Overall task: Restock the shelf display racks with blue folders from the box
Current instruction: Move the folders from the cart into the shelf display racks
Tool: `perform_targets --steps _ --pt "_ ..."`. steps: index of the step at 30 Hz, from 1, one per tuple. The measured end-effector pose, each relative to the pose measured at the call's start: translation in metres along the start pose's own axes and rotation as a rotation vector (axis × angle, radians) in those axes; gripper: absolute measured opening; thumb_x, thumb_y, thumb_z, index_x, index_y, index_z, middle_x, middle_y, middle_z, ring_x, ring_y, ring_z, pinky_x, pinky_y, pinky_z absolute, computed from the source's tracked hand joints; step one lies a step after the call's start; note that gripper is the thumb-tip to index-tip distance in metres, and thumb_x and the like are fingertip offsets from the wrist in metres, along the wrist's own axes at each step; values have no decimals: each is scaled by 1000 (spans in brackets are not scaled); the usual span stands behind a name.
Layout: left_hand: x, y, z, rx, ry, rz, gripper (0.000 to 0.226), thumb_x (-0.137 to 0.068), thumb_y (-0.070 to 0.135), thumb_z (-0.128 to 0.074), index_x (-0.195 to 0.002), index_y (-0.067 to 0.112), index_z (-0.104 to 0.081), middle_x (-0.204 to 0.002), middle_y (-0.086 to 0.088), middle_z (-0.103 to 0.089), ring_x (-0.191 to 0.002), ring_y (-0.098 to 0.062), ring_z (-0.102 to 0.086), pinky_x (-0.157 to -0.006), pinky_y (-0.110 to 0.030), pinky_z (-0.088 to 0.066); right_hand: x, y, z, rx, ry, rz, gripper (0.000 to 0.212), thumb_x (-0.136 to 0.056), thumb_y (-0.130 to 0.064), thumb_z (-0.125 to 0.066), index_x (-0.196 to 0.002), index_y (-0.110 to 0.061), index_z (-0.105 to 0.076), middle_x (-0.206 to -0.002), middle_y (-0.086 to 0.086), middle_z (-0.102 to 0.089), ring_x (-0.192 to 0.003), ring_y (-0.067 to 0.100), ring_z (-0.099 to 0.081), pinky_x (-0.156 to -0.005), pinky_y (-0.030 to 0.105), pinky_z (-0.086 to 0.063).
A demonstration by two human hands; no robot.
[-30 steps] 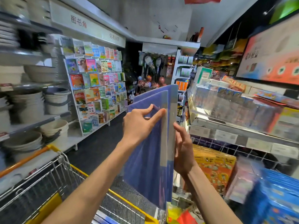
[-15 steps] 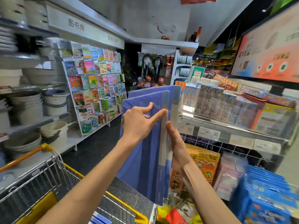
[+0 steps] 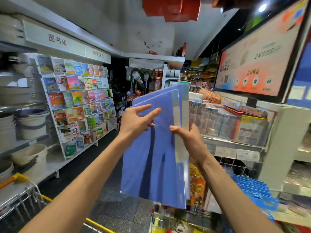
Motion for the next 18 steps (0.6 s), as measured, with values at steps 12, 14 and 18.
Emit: perform_targets --steps 12,14,18 --pt "-66 -11 -9 148 -124 41 88 -55 78 -80 -121 21 -70 -115 4 -74 -102 -15 -71 -84 -33 -57 6 -114 56 4 231 182 31 -95 -12 -56 -123 -4 -65 -105 6 -75 -92 21 -73 -71 30 -58" --pt "-71 1 -23 250 -283 28 80 -52 71 -83 -112 19 -74 -107 2 -77 -99 -19 -74 -86 -39 -58 11 -126 65 16 262 186 33 -97 -12 -54 -127 -4 -62 -103 4 -75 -88 17 -74 -66 26 -57" --pt "-67 27 -54 373 -318 -19 46 -76 42 -84 -112 15 -75 -104 -2 -78 -96 -25 -75 -81 -40 -60 18 -143 92 61 281 187 27 -97 -14 -55 -120 -5 -65 -105 4 -75 -91 16 -74 -66 24 -58"
Point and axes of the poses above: each hand's wrist, its own x-axis away from the middle knuckle, its own z-axis out of the back of the hand, y = z × x, the point moved 2 cm from there along -x, towards the middle knuckle
